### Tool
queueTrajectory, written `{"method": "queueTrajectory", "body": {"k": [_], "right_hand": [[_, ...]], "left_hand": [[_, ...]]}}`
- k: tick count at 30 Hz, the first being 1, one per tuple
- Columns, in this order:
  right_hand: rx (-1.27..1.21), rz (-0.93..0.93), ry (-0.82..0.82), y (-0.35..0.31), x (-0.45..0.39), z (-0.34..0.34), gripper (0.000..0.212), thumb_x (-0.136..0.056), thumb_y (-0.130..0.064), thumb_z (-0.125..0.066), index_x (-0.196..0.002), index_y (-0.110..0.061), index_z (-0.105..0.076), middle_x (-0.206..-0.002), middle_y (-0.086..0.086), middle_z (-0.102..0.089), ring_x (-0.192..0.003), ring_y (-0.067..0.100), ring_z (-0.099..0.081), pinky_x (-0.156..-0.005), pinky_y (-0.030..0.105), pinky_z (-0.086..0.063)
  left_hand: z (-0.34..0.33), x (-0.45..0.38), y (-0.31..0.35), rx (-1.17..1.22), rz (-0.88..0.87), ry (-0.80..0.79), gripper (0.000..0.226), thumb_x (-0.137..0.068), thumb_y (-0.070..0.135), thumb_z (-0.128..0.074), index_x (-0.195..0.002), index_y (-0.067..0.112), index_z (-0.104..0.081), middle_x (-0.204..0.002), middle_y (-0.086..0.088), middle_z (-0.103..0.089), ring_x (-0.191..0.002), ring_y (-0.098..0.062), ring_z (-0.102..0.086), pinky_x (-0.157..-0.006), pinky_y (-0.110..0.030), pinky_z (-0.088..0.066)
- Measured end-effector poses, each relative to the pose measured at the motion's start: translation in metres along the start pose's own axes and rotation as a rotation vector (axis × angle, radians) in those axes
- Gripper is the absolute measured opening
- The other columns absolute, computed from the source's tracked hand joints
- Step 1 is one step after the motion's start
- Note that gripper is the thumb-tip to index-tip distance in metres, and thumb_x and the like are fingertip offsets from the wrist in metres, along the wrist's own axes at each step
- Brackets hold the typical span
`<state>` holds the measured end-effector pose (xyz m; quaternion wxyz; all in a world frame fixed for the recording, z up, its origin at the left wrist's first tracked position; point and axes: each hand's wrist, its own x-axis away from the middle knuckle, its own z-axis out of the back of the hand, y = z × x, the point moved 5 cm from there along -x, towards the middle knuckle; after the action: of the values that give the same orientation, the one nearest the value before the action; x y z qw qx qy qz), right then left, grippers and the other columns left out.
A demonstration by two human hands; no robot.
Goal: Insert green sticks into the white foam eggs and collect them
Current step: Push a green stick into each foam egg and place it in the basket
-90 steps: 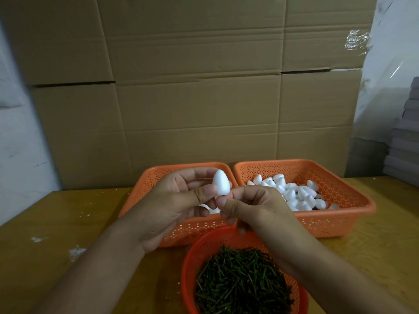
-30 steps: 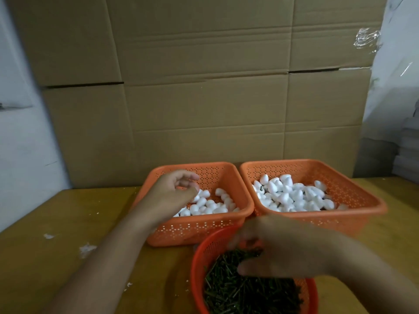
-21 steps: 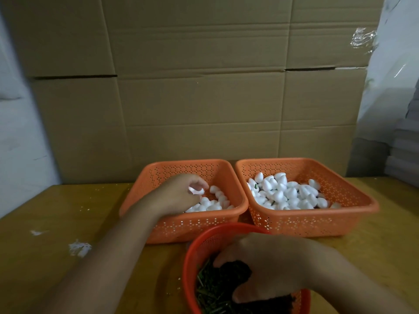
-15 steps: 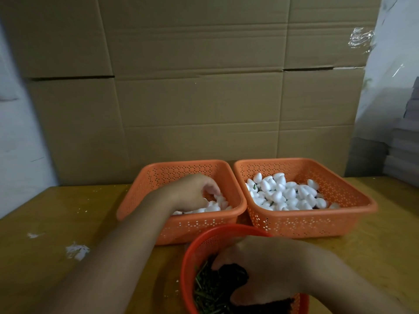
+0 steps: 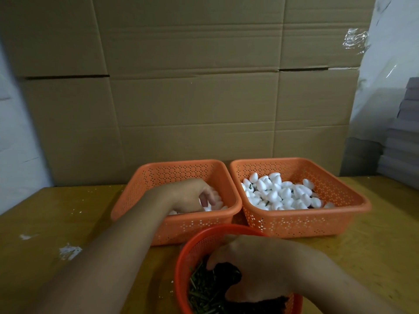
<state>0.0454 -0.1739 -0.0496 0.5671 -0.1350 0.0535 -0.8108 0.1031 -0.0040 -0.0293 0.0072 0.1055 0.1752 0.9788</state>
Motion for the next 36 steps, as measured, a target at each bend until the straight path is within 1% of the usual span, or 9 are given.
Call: {"method": "queueTrajectory", "body": {"k": [4, 7, 9, 12, 14, 19, 23, 30, 36], "right_hand": [[-0.007, -0.007, 0.050, 0.001, -0.002, 0.001, 0.041, -0.088, -0.036, -0.068, -0.128, -0.037, -0.058, -0.134, -0.013, -0.047, -0.122, 0.010, -0.049, -0.101, 0.031, -0.046], [-0.070, -0.008, 0.096, 0.007, -0.004, 0.004, 0.026, -0.090, -0.029, -0.068, -0.115, -0.032, -0.067, -0.122, -0.014, -0.060, -0.111, 0.005, -0.056, -0.097, 0.027, -0.047], [-0.140, -0.005, 0.130, 0.016, -0.005, 0.006, 0.017, -0.091, -0.021, -0.066, -0.106, -0.026, -0.073, -0.111, -0.014, -0.069, -0.101, 0.000, -0.060, -0.093, 0.022, -0.048], [-0.211, -0.032, 0.189, 0.028, -0.004, 0.010, 0.016, -0.091, -0.016, -0.066, -0.100, -0.025, -0.076, -0.103, -0.016, -0.072, -0.096, -0.004, -0.062, -0.085, 0.010, -0.046], [-0.235, -0.044, 0.245, 0.033, -0.003, 0.014, 0.019, -0.090, -0.012, -0.067, -0.099, -0.027, -0.075, -0.102, -0.017, -0.071, -0.096, -0.006, -0.061, -0.083, 0.007, -0.045], [-0.375, -0.063, 0.335, 0.040, 0.000, 0.023, 0.032, -0.085, 0.002, -0.064, -0.096, -0.026, -0.074, -0.094, -0.015, -0.072, -0.087, -0.002, -0.067, -0.077, 0.017, -0.054], [-0.578, -0.078, 0.318, 0.043, 0.002, 0.021, 0.041, -0.087, 0.013, -0.059, -0.104, -0.023, -0.071, -0.096, -0.005, -0.071, -0.078, 0.013, -0.071, -0.071, 0.026, -0.058], [-0.810, -0.064, 0.278, 0.041, 0.008, 0.025, 0.034, -0.091, 0.012, -0.059, -0.111, -0.013, -0.069, -0.104, 0.004, -0.072, -0.079, 0.021, -0.074, -0.071, 0.026, -0.059], [-1.085, 0.007, 0.242, 0.040, 0.010, 0.028, 0.029, -0.091, 0.013, -0.059, -0.112, -0.004, -0.069, -0.099, 0.011, -0.074, -0.082, 0.019, -0.071, -0.071, 0.024, -0.057]], "left_hand": [[0.003, 0.004, -0.013, 0.069, -0.019, 0.120, 0.031, -0.088, 0.019, -0.073, -0.119, 0.025, -0.071, -0.111, 0.012, -0.069, -0.096, 0.003, -0.063, -0.084, -0.018, -0.052], [0.010, 0.012, -0.023, 0.253, -0.039, 0.286, 0.024, -0.087, 0.024, -0.072, -0.110, 0.032, -0.073, -0.106, 0.019, -0.070, -0.096, 0.003, -0.065, -0.087, -0.023, -0.053], [0.017, 0.022, -0.027, 0.413, -0.075, 0.409, 0.016, -0.087, 0.032, -0.075, -0.103, 0.036, -0.074, -0.101, 0.024, -0.071, -0.093, 0.008, -0.066, -0.078, -0.014, -0.051], [0.025, 0.040, -0.028, 0.544, -0.130, 0.532, 0.013, -0.087, 0.034, -0.076, -0.099, 0.037, -0.074, -0.101, 0.032, -0.070, -0.093, 0.012, -0.066, -0.067, -0.005, -0.048], [0.027, 0.049, -0.027, 0.597, -0.159, 0.579, 0.015, -0.087, 0.031, -0.076, -0.100, 0.037, -0.073, -0.102, 0.029, -0.071, -0.094, 0.009, -0.067, -0.068, -0.007, -0.050], [0.022, 0.069, -0.016, 0.662, -0.253, 0.636, 0.019, -0.090, 0.026, -0.073, -0.108, 0.032, -0.072, -0.110, 0.025, -0.070, -0.094, 0.002, -0.070, -0.070, -0.010, -0.052], [0.014, 0.078, -0.007, 0.651, -0.294, 0.607, 0.021, -0.090, 0.023, -0.075, -0.108, 0.034, -0.072, -0.110, 0.022, -0.071, -0.091, -0.004, -0.071, -0.071, -0.016, -0.054], [0.009, 0.083, 0.004, 0.592, -0.295, 0.580, 0.024, -0.092, 0.018, -0.072, -0.106, 0.037, -0.071, -0.111, 0.020, -0.071, -0.095, -0.003, -0.070, -0.082, -0.021, -0.055], [0.006, 0.086, 0.002, 0.632, -0.261, 0.563, 0.021, -0.091, 0.017, -0.072, -0.110, 0.028, -0.072, -0.110, 0.021, -0.072, -0.093, -0.002, -0.070, -0.077, -0.014, -0.052]]}}
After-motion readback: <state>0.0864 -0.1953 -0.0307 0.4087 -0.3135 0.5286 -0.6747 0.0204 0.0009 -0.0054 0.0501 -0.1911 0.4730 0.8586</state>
